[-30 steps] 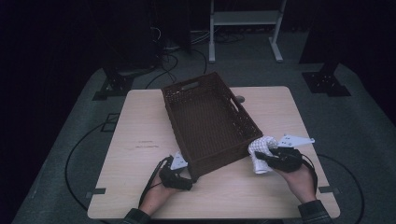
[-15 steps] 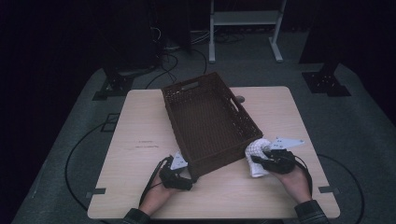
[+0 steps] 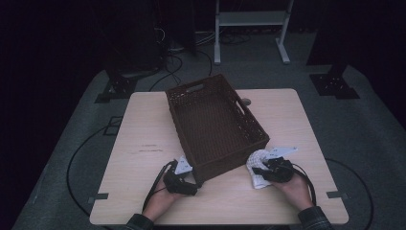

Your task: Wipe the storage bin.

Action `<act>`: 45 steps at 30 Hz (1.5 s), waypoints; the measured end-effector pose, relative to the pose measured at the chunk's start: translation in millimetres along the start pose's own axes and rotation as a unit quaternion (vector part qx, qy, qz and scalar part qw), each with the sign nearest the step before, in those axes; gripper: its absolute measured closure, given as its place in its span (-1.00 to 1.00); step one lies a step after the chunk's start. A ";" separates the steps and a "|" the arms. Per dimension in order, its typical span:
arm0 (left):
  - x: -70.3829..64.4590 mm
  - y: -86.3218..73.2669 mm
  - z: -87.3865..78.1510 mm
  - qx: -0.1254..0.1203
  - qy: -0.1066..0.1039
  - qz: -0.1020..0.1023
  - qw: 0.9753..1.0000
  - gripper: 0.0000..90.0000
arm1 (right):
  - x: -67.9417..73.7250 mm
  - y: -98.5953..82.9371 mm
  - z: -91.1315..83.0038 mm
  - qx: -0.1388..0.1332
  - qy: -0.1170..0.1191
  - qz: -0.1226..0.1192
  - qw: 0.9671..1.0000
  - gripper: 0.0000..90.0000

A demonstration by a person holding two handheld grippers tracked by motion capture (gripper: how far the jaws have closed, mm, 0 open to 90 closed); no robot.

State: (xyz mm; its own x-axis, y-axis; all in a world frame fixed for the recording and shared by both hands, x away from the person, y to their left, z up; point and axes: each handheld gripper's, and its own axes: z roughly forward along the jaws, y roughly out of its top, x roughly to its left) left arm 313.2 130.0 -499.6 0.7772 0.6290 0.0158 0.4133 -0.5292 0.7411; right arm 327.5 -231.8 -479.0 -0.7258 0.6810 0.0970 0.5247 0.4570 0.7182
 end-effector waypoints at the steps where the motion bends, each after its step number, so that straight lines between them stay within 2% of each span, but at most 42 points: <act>1: 0.0 0.0 0.0 0.000 0.000 0.000 1.000 -0.61 | 0.3 0.3 -0.7 -0.001 0.000 0.001 1.000 0.61; 11: 0.0 0.0 0.0 0.000 0.000 0.000 1.000 -0.61 | 11.2 21.6 -30.6 -0.068 0.003 -0.019 0.998 0.61; 16: 0.0 0.0 0.1 0.000 0.000 0.000 1.000 -0.61 | 17.8 30.9 -40.8 -0.087 0.000 -0.037 0.996 0.61; 24: 0.0 0.0 0.0 0.000 0.000 0.000 1.000 -0.61 | 13.1 24.1 -28.5 -0.074 0.007 -0.029 0.997 0.61; 33: 0.0 0.0 0.0 0.000 0.000 0.000 1.000 -0.61 | 12.0 16.2 -5.1 -0.026 0.009 -0.027 0.999 0.61; 41: 0.0 0.0 0.0 0.000 0.000 0.000 1.000 -0.61 | 15.0 11.6 13.8 0.005 0.021 -0.028 0.999 0.61; 45: 0.0 0.0 0.0 0.000 0.000 0.000 1.000 -0.61 | 18.2 11.7 15.7 0.004 0.022 -0.032 0.999 0.61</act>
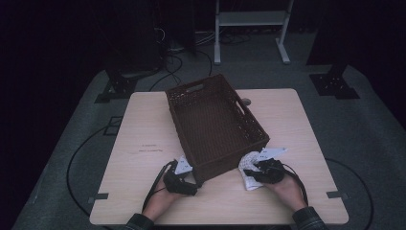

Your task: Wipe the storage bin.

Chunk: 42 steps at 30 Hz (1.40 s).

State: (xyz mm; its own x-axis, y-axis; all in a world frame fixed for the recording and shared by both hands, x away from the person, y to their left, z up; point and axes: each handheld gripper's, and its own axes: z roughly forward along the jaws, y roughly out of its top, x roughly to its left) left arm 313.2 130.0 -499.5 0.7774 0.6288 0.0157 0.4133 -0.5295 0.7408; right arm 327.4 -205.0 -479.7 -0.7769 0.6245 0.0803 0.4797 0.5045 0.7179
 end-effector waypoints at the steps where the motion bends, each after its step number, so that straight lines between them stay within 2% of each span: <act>1: 0.0 0.0 0.0 0.000 0.000 0.000 1.000 -0.61 | 0.2 0.3 -0.8 0.000 0.000 0.001 1.000 0.60; 9: 0.1 0.0 0.0 0.000 0.000 0.000 1.000 -0.61 | 7.1 10.6 -17.6 -0.039 0.009 0.001 0.999 0.60; 16: 0.2 -0.1 0.0 -0.001 -0.001 0.000 1.000 -0.61 | 18.2 26.9 -39.9 -0.078 0.008 -0.019 0.997 0.60; 20: 0.2 -0.1 0.0 -0.001 -0.001 0.000 1.000 -0.61 | 23.1 32.9 -46.8 -0.093 0.009 -0.026 0.995 0.60; 25: 0.3 -0.2 0.1 -0.001 -0.001 0.001 1.000 -0.61 | 23.6 32.8 -44.1 -0.089 0.011 -0.027 0.996 0.60; 33: 0.4 -0.2 0.1 -0.001 -0.001 0.001 1.000 -0.61 | 21.9 23.2 -18.2 -0.041 0.017 -0.028 0.999 0.60; 42: 0.3 -0.2 0.0 -0.001 -0.001 0.001 1.000 -0.61 | 21.0 14.8 6.8 0.000 0.022 -0.031 0.999 0.60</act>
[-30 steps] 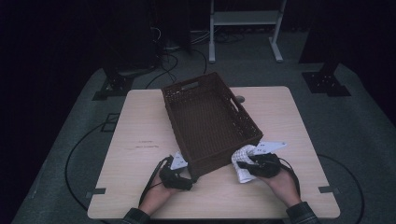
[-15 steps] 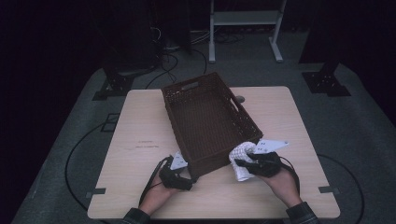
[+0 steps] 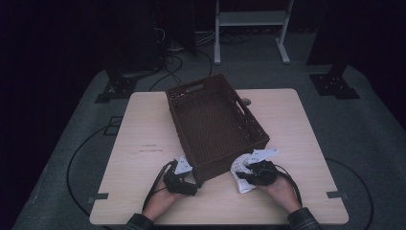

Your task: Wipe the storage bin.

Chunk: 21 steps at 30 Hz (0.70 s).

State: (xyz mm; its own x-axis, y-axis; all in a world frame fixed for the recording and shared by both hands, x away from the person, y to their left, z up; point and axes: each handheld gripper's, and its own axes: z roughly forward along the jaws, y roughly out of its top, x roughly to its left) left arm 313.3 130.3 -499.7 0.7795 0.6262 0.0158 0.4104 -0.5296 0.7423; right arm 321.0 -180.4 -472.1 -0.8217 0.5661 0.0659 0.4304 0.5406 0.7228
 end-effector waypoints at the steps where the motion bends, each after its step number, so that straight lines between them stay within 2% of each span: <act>1: 0.0 0.0 0.0 0.000 0.000 0.000 1.000 -0.61 | 0.1 -0.7 2.1 0.003 0.002 0.001 1.000 0.60; 8: 0.0 0.0 0.0 0.000 0.000 0.000 1.000 -0.61 | 1.9 -1.4 6.3 0.004 0.009 0.007 1.000 0.60; 13: -0.3 0.0 0.2 -0.001 0.000 -0.002 1.000 -0.61 | 7.3 1.9 8.1 0.001 0.019 -0.001 1.000 0.60; 18: -0.7 -0.2 0.1 -0.002 0.002 -0.003 1.000 -0.61 | 10.4 9.9 -2.7 -0.023 0.027 0.003 0.999 0.60; 21: -0.7 -0.1 0.2 -0.003 0.001 -0.004 1.000 -0.61 | 13.7 17.8 -15.7 -0.051 0.029 -0.002 0.998 0.60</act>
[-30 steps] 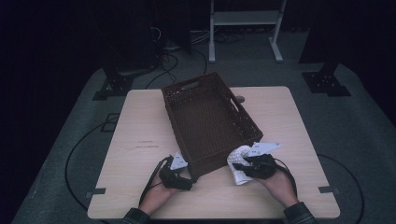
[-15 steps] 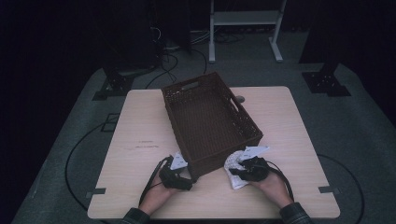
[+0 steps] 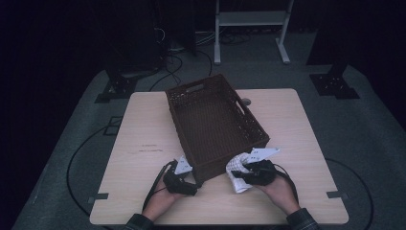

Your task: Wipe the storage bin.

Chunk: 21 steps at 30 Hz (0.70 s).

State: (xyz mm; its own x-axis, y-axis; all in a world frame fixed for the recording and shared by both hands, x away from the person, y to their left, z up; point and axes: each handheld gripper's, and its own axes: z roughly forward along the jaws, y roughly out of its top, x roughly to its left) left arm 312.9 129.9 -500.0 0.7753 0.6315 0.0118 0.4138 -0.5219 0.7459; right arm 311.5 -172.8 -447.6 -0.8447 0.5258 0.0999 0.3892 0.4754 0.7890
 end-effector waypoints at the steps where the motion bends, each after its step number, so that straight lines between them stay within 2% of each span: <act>1: 0.0 0.0 -0.1 0.000 0.000 0.000 1.000 -0.61 | 1.5 3.2 -4.0 -0.008 -0.001 -0.005 1.000 0.60; 5: 0.2 0.0 -0.2 0.002 0.000 0.001 1.000 -0.61 | 10.2 16.8 -16.6 -0.033 0.001 -0.023 0.999 0.60; 13: 0.3 0.1 -0.3 0.002 0.000 0.002 1.000 -0.61 | 17.9 25.8 -19.9 -0.049 0.011 -0.042 0.998 0.60; 18: 0.2 0.0 -0.1 0.001 0.000 0.001 1.000 -0.61 | 16.6 23.4 -14.0 -0.040 0.015 -0.041 0.998 0.61; 21: 0.2 0.0 -0.2 0.002 0.000 0.002 1.000 -0.61 | 17.1 18.0 -3.3 -0.022 0.016 -0.042 0.999 0.61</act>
State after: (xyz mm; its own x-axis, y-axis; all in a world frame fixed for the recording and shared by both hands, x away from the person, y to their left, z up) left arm 313.0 130.1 -499.8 0.7766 0.6298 0.0142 0.4128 -0.5258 0.7437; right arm 302.9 -157.6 -429.6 -0.8856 0.4616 0.0514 0.3005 0.4852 0.8211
